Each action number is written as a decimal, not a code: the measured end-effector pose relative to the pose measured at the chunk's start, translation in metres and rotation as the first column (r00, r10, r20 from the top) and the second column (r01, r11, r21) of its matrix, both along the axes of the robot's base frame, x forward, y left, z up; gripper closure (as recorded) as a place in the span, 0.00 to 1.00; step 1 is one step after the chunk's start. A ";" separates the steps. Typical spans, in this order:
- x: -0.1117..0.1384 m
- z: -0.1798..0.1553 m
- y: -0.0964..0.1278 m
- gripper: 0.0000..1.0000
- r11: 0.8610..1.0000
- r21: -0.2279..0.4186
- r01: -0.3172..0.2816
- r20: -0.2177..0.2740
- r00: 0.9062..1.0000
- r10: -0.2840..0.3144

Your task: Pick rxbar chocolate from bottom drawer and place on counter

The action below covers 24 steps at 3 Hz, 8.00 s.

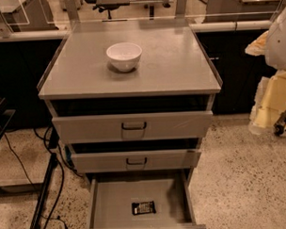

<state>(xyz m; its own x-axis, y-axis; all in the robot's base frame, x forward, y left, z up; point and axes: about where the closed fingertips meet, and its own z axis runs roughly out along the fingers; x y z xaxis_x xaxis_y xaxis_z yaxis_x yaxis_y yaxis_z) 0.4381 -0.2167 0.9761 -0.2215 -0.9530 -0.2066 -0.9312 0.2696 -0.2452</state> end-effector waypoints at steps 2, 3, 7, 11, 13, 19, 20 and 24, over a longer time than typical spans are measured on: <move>0.013 -0.043 0.017 0.00 1.000 0.019 0.001 -0.024 1.000 -0.001; 0.013 -0.043 0.018 0.00 1.000 0.019 0.001 -0.025 1.000 0.000; -0.013 -0.152 0.046 0.00 0.995 0.083 -0.058 -0.105 0.992 0.066; 0.003 -0.306 0.087 0.00 0.995 0.080 -0.061 -0.174 0.982 0.074; 0.033 -0.389 0.113 0.00 0.993 0.080 -0.082 -0.200 0.975 0.097; 0.067 -0.533 0.132 0.00 0.972 0.194 -0.130 -0.208 0.963 0.170; 0.067 -0.533 0.132 0.00 0.972 0.194 -0.130 -0.209 0.963 0.170; 0.072 -0.616 0.162 0.00 0.968 0.223 -0.117 -0.263 0.949 0.175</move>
Offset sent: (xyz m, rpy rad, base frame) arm 0.0171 0.0214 -0.0472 0.0041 0.0195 0.0007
